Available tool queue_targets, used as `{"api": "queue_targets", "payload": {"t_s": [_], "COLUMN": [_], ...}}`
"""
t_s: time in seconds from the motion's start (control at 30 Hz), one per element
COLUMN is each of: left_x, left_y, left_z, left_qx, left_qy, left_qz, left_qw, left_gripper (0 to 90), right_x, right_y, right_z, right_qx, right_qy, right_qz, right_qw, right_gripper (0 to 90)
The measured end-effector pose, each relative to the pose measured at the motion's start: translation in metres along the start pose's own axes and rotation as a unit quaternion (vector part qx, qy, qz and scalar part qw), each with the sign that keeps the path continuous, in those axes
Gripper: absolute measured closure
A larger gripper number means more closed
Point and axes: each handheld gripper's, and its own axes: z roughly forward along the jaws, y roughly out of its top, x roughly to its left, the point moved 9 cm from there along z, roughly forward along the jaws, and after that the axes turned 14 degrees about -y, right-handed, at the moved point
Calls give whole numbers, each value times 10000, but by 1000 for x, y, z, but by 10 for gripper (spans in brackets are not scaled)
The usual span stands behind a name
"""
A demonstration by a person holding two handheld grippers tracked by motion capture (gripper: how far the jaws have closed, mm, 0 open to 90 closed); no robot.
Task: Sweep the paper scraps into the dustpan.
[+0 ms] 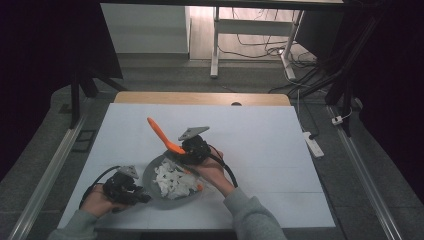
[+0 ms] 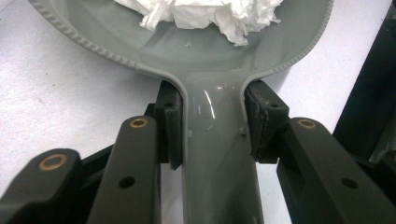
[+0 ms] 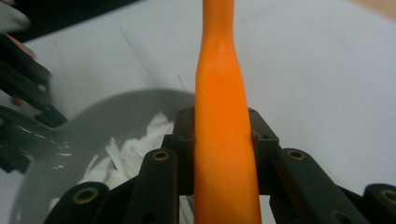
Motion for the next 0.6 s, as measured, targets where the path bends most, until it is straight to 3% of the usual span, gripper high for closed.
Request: {"api": "queue_targets", "payload": {"t_s": [0.1,0.37,0.6], "left_x": [0,0,0], "left_y": [0,0,0], "left_z": [0,0,0], "left_qx": [-2,-1,-2], "left_qy": [-5,-2,-7], "left_qz": [2,-4,-1], "left_qw": [10000,10000,10000], "left_gripper": [612,612,612], "right_x": [-12,-39,-59], "right_y": [4,-14,-32], "right_z": [-4,1,27], "right_qx": [-75,279,786], "right_qy": [-202,-584,-1068], "right_qz": [37,224,153], "right_qw": [9998,9976,9911], "right_gripper": [703,703,703]}}
